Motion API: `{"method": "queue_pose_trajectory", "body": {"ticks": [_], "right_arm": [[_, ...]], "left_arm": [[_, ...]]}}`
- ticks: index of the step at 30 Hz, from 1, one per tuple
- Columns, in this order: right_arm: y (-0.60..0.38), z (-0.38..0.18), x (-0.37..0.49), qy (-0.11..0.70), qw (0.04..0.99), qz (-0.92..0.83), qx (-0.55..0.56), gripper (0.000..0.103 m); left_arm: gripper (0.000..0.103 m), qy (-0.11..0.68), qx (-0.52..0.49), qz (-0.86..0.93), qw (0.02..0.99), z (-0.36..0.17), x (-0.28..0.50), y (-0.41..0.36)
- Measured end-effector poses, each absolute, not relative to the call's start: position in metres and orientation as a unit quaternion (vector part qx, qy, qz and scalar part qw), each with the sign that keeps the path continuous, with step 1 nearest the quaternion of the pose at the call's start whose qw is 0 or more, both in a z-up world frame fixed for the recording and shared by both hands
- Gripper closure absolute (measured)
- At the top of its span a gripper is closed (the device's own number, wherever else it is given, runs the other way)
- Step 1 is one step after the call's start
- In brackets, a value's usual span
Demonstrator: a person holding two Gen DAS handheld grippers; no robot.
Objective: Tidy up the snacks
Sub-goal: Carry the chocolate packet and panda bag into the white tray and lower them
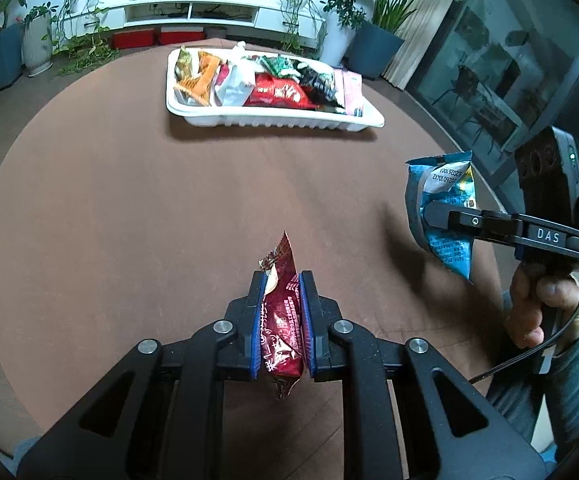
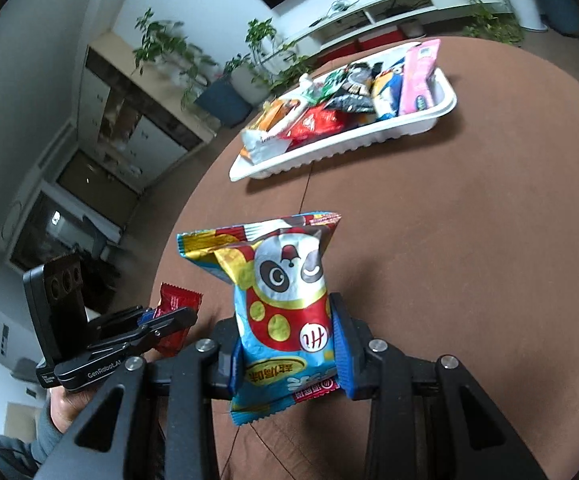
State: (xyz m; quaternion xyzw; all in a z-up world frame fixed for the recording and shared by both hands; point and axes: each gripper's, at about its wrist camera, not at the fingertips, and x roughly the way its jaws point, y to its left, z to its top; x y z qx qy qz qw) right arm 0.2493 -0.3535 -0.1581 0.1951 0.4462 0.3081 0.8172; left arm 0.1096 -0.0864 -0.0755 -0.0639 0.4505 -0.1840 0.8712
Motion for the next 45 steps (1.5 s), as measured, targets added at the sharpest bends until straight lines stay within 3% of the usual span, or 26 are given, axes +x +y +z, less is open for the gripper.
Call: {"method": "queue_pose_trajectory", "body": {"ticks": [11, 24, 34, 45], "right_arm": [[-0.382, -0.139, 0.262, 0.426, 0.83, 0.273, 0.236, 0.065], [-0.374, -0.063, 0.356, 0.402, 0.867, 0.23, 0.183, 0.065], [-0.329, -0.07, 0.455, 0.452, 0.867, 0.176, 0.116, 0.065], [-0.292, -0.112, 0.488, 0.484, 0.863, 0.137, 0.051, 0.065]], "left_arm": [[0.088, 0.412, -0.078, -0.19, 0.888, -0.025, 0.151, -0.077], [0.088, 0.375, -0.045, -0.161, 0.912, 0.035, 0.286, -0.084], [0.088, 0.401, -0.021, -0.136, 0.906, -0.008, 0.381, -0.102], [0.088, 0.425, -0.024, -0.13, 0.895, -0.066, 0.42, -0.113]]}}
